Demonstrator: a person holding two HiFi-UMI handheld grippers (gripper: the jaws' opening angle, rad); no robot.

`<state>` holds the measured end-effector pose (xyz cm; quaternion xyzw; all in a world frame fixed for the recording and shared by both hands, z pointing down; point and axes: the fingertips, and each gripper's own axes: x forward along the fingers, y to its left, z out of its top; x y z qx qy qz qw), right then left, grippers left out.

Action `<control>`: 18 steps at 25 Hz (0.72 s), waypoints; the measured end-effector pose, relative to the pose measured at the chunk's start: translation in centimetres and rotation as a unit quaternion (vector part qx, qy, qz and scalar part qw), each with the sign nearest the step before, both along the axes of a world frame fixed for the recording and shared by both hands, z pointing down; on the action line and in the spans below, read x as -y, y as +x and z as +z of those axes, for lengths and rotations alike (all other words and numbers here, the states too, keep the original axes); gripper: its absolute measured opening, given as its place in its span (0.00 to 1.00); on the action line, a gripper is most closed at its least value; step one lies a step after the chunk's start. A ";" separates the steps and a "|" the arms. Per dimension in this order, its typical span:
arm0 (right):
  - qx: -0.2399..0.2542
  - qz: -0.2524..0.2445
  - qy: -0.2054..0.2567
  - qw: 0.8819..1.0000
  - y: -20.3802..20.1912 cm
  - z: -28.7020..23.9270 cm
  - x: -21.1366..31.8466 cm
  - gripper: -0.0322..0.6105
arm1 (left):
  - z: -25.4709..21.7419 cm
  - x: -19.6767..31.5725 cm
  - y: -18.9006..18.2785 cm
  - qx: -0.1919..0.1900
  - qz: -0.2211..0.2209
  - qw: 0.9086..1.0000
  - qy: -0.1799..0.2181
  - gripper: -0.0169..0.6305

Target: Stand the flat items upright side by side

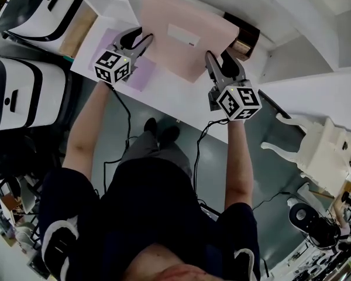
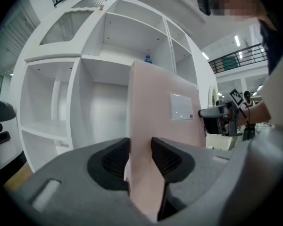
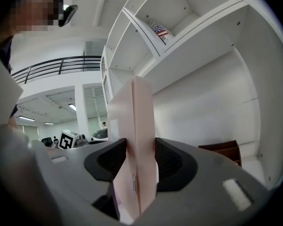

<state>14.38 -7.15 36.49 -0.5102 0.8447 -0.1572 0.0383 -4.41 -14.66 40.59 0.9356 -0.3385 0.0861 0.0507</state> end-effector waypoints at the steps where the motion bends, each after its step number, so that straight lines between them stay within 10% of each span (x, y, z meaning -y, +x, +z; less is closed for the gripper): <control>1: -0.001 0.001 0.001 1.000 0.0 0.0 0.3 0.33 | 0.0 0.4 0.0 0.002 -0.002 1.000 0.003 0.26; 18: -0.035 0.031 0.020 0.999 -0.3 0.1 7.8 0.33 | 1.3 8.4 0.3 -0.017 -0.019 1.000 0.008 0.26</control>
